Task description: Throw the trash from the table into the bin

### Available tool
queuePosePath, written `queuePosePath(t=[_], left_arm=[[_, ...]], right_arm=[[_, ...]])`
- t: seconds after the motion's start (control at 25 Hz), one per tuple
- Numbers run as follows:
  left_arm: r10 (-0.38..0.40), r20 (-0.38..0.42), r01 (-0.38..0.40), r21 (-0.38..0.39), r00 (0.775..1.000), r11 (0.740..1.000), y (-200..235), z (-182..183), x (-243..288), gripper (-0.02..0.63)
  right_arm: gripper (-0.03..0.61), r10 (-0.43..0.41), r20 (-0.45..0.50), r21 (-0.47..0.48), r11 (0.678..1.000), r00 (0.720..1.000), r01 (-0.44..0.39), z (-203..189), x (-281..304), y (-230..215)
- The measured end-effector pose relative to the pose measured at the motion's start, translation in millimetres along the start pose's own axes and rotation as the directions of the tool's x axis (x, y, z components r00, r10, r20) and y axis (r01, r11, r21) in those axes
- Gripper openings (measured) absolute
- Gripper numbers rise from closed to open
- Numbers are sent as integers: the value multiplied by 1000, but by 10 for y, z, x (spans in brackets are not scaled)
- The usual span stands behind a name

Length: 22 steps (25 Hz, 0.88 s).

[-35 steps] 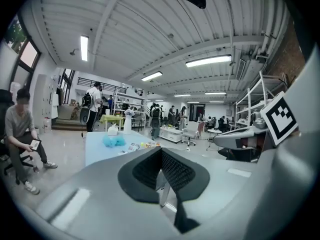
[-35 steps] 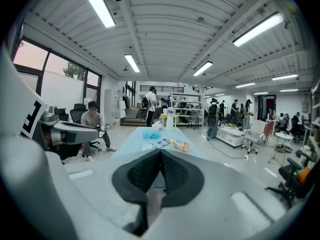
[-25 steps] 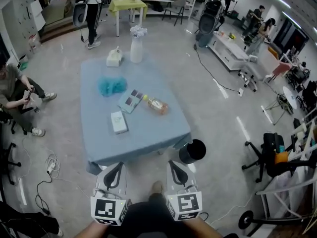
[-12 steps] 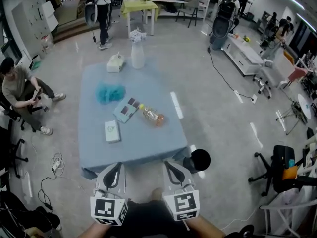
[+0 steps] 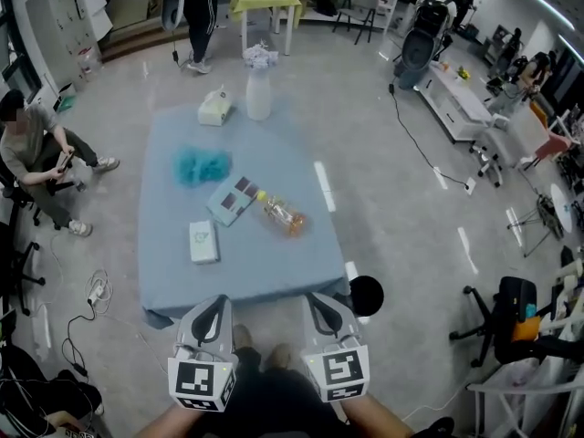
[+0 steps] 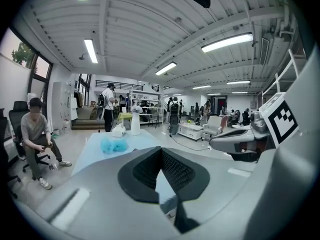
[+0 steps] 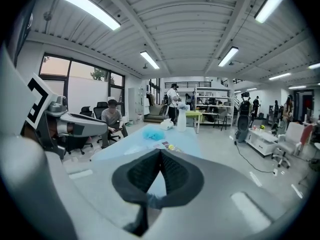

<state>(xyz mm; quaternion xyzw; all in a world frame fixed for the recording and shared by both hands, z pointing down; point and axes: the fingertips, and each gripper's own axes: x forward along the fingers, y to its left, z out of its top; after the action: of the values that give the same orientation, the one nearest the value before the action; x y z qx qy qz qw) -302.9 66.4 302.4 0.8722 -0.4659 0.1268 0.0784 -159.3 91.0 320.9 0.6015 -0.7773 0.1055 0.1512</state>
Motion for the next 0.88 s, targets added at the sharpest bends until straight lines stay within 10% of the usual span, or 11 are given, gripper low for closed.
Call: queuePosePath(t=[0.88], left_arm=[[-164,24,164,-20,986,986,801,69,758,8]], right_arm=[[-2,-139,-110,-52,990,984,134,324,965,2]])
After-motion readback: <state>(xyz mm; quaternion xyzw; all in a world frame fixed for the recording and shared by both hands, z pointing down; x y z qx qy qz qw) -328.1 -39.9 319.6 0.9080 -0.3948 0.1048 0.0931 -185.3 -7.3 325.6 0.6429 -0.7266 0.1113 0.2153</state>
